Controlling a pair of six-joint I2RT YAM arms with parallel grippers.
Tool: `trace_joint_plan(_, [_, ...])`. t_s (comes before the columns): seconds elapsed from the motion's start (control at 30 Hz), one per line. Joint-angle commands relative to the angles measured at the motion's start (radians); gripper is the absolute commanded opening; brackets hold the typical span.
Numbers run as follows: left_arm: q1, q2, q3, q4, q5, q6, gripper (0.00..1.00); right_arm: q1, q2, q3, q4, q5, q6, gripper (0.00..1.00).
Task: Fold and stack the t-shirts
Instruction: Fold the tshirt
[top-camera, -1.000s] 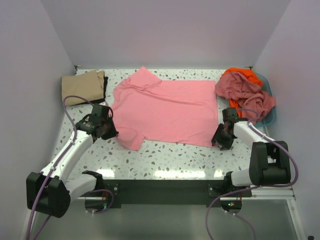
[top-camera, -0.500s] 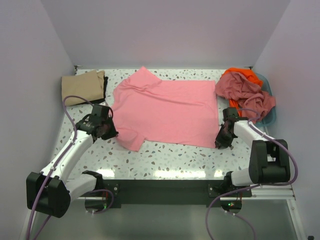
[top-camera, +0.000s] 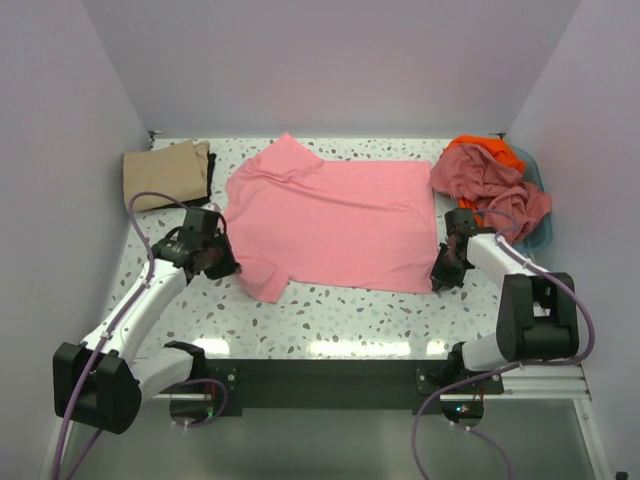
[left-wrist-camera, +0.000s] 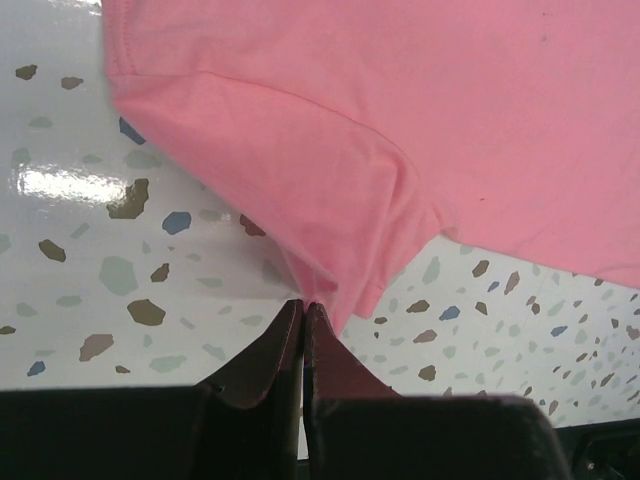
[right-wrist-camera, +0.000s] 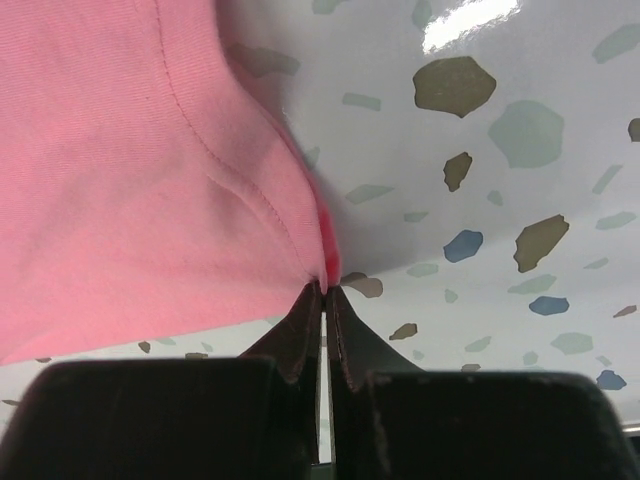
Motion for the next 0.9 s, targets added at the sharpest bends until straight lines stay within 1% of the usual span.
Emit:
trace_joint_plan(0.0, [0.005,-0.007,0.038,0.021,0.060,-0.024,0.00,0.001,-0.021,0.051,-0.053,0.007,-0.042,0.00])
trace_joint_plan(0.3, [0.003,-0.048,0.011,-0.016,0.113,-0.001,0.00,0.001,-0.106,0.053,-0.151,0.031,-0.079,0.00])
trace_joint_plan(0.43, [0.003,-0.059,0.046,-0.081,0.135,0.016,0.00,0.003,-0.147,0.074,-0.203,0.038,-0.067,0.00])
trace_joint_plan(0.53, [0.003,-0.058,0.070,-0.081,0.170,0.005,0.00,0.003,-0.155,0.085,-0.220,0.033,-0.065,0.00])
trace_joint_plan(0.73, [0.005,0.042,0.159,-0.041,0.189,0.000,0.00,0.003,-0.097,0.151,-0.242,-0.008,-0.084,0.00])
trace_joint_plan(0.87, [0.021,0.123,0.208,0.019,0.205,-0.009,0.00,0.001,-0.034,0.251,-0.259,-0.022,-0.108,0.00])
